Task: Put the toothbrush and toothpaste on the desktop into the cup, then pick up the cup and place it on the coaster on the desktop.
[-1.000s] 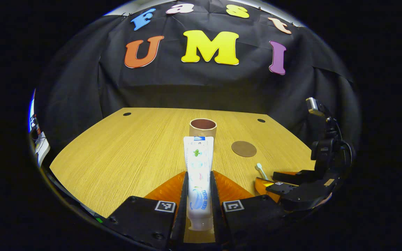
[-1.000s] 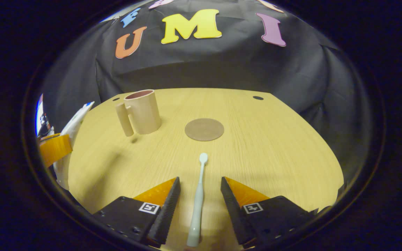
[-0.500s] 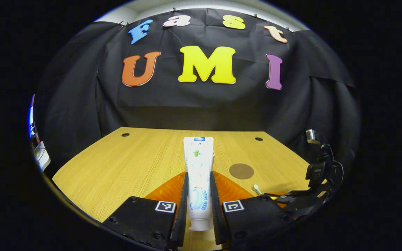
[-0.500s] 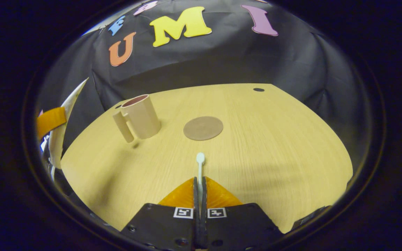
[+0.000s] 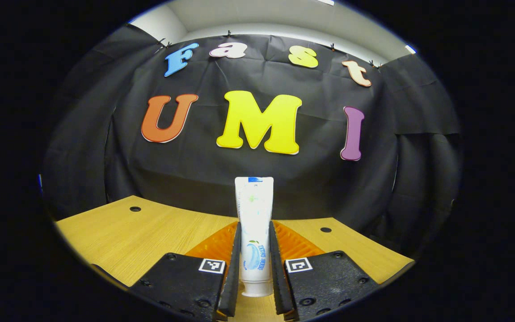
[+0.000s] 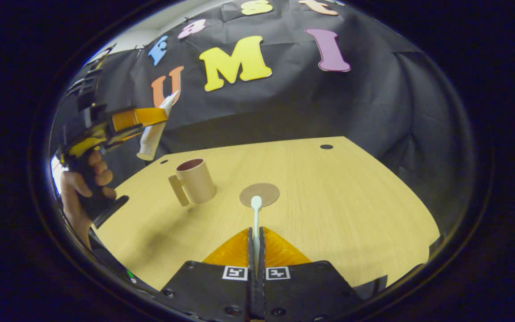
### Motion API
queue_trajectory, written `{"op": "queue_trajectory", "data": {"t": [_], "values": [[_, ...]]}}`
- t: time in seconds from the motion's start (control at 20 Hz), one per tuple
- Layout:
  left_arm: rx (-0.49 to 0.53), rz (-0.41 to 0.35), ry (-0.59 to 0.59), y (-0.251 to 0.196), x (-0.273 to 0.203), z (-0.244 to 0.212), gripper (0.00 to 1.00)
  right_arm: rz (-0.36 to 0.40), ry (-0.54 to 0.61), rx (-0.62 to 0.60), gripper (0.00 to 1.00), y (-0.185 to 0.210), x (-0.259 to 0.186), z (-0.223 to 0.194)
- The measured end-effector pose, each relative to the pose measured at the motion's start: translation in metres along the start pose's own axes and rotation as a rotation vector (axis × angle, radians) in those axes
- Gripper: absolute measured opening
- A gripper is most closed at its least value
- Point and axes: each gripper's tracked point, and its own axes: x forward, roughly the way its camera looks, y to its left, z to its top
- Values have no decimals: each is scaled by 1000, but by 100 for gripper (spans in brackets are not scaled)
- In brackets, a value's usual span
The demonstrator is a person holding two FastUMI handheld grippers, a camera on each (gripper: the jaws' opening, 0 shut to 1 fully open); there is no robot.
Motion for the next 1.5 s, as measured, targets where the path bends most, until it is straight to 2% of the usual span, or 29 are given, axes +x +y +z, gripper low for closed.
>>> {"op": "queue_trajectory", "data": {"t": [0.25, 0.3, 0.35, 0.5, 0.6, 0.65, 1.0, 1.1, 1.15, 1.2, 1.25, 1.35, 1.4, 1.45, 1.5], "values": [[-48, 7, 28, 10, 34, -25, 35, -14, -40, 29, 0, -17, -13, 11], [-50, 8, 33, 10, 35, -27, 39, -14, -46, 40, 0, -18, -14, 12], [-46, 10, 38, 10, 37, -29, 35, -14, -51, 46, 0, -19, -15, 13], [-41, 14, 36, 11, 39, -29, 36, -14, -56, 53, 0, -20, -14, 15], [-45, 10, 35, 11, 39, -30, 42, -12, -53, 56, 0, -20, -13, 14], [-43, 8, 34, 11, 38, -31, 39, -11, -50, 55, 0, -19, -12, 14], [-49, 22, 67, 20, 37, -43, 41, -9, -51, 42, 0, -17, -12, 13], [-54, 30, 67, 24, 35, -43, 43, -8, -57, 34, 0, -15, -12, 16], [-51, 37, 60, 26, 36, -41, 53, -5, -59, 28, 0, -14, -13, 17], [-49, 33, 50, 26, 36, -40, 45, -1, -63, 21, 0, -12, -13, 17], [-50, 26, 43, 25, 33, -37, 52, 9, -67, 13, 0, -8, -15, 20], [-54, 21, 57, 27, 26, -39, 82, 44, -86, -18, 0, 5, -14, 30], [-51, 31, 66, 32, 22, -42, 79, 61, -102, -39, 0, 13, -11, 37], [-48, 49, 72, 38, 15, -42, 84, 79, -121, -61, 0, 21, -8, 46], [-49, 62, 64, 45, 10, -40, 98, 100, -145, -82, 0, 29, -6, 56]]}}
